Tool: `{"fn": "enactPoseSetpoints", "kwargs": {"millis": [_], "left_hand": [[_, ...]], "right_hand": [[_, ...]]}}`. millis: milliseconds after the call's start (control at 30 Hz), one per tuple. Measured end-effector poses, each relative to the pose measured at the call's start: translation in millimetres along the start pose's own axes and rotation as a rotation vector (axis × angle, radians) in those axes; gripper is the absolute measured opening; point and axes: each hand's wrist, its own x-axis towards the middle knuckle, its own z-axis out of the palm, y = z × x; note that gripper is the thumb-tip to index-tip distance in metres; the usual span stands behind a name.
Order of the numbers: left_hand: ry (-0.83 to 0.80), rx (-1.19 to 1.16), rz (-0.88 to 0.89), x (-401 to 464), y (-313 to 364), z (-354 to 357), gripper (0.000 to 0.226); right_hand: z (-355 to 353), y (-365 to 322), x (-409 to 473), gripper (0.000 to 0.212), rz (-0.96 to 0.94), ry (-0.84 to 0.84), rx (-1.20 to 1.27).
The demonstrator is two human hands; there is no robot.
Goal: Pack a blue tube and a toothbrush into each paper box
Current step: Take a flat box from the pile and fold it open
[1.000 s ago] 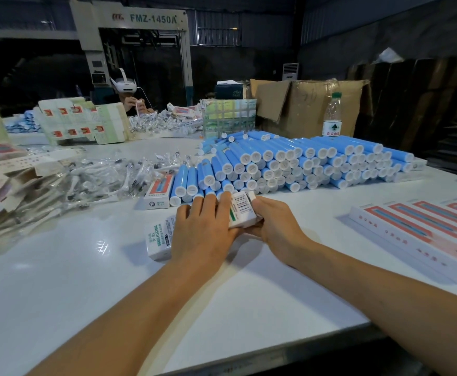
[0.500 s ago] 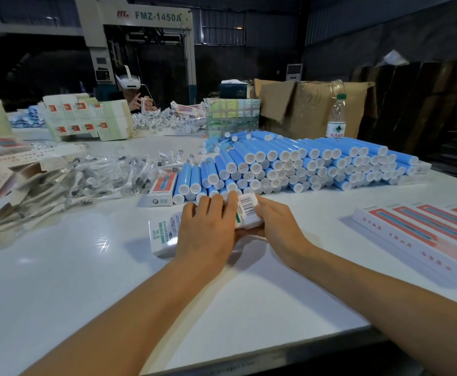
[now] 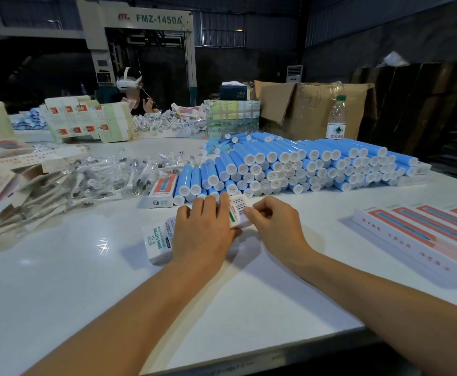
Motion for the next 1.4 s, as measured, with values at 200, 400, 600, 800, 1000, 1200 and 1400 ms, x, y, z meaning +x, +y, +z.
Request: {"fn": "enactPoseSetpoints", "kwargs": {"millis": [200,400,600,800,1000,1200,1400], "left_hand": [[-0.010,0.035,-0.006,-0.5,3.1,-0.2,0.072],[0.007,0.026,-0.006,-0.7,0.9,0.6,0.072],[-0.005,-0.002,0.037,-1.8,3.9,1.2,0.073],[0.010,0.022,0.051,-3.0,6.0,-1.2,0.073],[0.008,0.002,0.033,-0.8,4.7,0.2,0.073],[0.002,-0.010,0.011,1.3,-0.3,0.0,0.073],[-0.006,-0.008,-0.001,0.2,0.9,-1.4,0.073]], "right_hand": [[4.9,-0.3,-3.4,0.020,-0.102,-0.004,-0.188],[2.2,-3.1,-2.5,0.015,-0.080,-0.014,-0.077],[0.0,-5.3,-1.9,0.008,-0.072,-0.001,0.012],[5.0,-3.2,-3.7,0.018,-0.143,0.021,-0.104],[3.5,-2.3,0.0,0.009,-0.149,-0.005,-0.081],[0.1,-3.2,-0.3,0.017,-0.053,0.015,0.029],[0.7,-3.8,-2.1,0.024,-0.034,0.014,0.026]]}}
